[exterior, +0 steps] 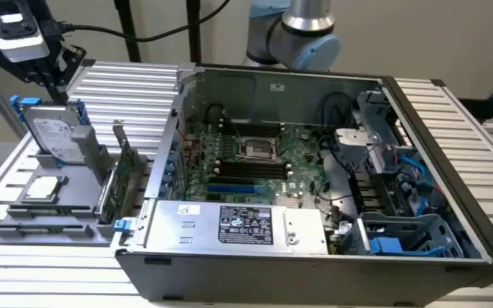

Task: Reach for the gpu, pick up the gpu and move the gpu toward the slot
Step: 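Reach for the gpu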

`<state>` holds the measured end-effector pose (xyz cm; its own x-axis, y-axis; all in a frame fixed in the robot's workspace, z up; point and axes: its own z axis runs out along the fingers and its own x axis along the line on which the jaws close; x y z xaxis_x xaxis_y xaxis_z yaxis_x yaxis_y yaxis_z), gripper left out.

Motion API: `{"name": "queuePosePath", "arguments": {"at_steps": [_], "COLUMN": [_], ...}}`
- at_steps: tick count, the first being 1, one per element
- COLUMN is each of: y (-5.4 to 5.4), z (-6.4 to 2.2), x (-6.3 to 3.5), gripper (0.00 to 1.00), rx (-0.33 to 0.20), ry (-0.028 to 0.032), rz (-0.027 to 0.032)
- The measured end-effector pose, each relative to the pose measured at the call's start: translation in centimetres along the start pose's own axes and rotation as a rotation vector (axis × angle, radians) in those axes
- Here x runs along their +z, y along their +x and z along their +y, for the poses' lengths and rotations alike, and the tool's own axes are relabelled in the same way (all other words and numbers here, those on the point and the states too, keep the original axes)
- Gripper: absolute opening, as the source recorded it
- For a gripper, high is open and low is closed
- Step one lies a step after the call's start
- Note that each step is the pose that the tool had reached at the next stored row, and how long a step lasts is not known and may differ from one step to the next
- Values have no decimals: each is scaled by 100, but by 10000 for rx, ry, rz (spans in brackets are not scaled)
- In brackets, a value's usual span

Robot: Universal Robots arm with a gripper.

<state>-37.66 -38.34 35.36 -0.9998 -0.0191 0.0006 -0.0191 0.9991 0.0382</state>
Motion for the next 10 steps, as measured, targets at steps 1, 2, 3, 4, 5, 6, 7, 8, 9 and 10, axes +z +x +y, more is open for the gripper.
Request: {"name": "queuePosePath", "arguments": {"at_steps": [1,2,3,4,5,6,7,8,9,10], "y": [0,0,0,0,0,0,-1,-1,-1,-1], "z": [0,0,0,0,0,0,0,0,0,0], "x": [0,0,0,0,0,0,0,0,0,0], "gripper": [11,11,11,11,11,11,11,11,11,11], "rx": [0,0,0,0,0,0,0,0,0,0], "ry": [0,0,0,0,0,-1,0,0,0,0], "rz": [-1,-1,0,0,0,-1,0,-1,0,0]}}
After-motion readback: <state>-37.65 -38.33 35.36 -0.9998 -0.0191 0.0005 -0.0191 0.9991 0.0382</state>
